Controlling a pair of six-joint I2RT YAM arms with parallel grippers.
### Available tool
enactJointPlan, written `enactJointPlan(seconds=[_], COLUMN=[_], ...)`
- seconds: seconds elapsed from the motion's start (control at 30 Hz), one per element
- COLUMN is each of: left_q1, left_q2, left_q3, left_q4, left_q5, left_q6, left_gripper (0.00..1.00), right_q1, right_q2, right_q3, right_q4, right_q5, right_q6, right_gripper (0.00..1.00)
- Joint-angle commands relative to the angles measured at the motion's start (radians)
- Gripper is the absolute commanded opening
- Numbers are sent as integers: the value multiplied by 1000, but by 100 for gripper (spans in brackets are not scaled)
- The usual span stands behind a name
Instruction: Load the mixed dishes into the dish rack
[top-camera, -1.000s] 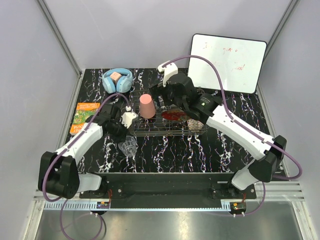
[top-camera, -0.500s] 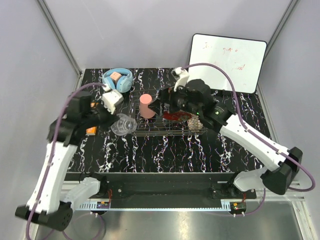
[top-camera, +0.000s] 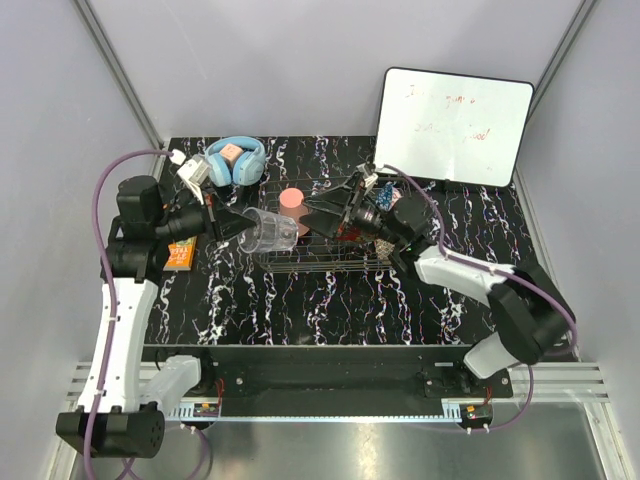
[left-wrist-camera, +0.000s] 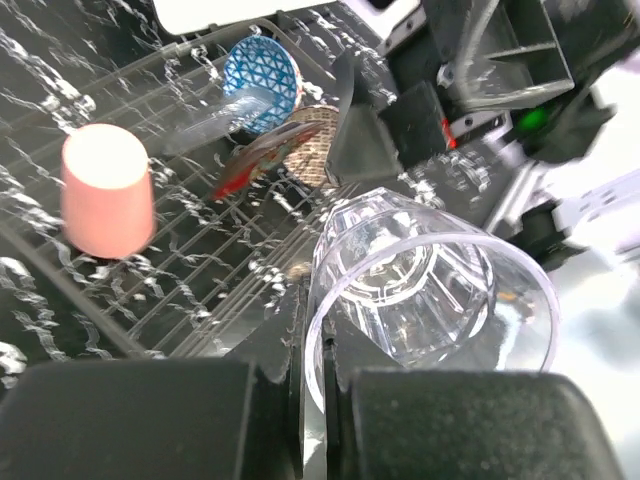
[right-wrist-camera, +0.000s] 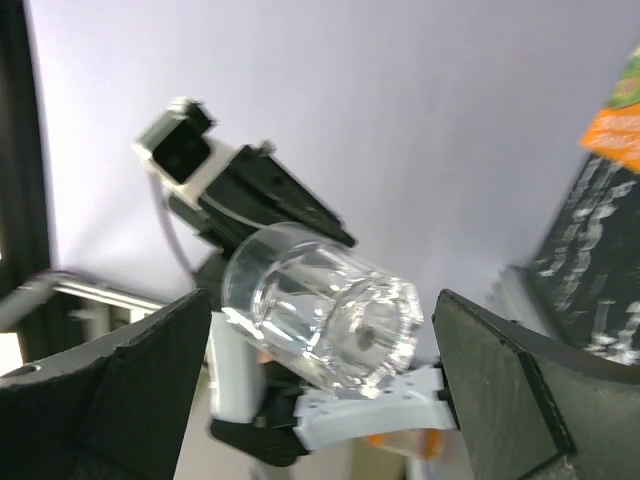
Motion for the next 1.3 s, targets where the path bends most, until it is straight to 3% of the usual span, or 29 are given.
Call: enactJointPlan(seconds=[0.0,0.2,0.33,0.67,1.27], left_q1=[19,41,48,48,49], left_q2=[-9,15,20,48,55], left_q3=[-35,-69,-111,-146,-201], left_q4=[258,380,497,595,595], left_q5=[143,185,189,217,222], left_q6=[-198,-296,-366,-449,-417], left_gripper=[0,0,0,0,0], right_q1=[-2,-1,-1,31,102], right_q2=[99,84,110,155,258], right_q3=[-4,45,42,78,157], right_q4=[445,319,350,340,437], right_q5=[-41,-77,-89,-118,-92], right_q6=[326,248,272,259,323], right_gripper=[100,100,100,100,100])
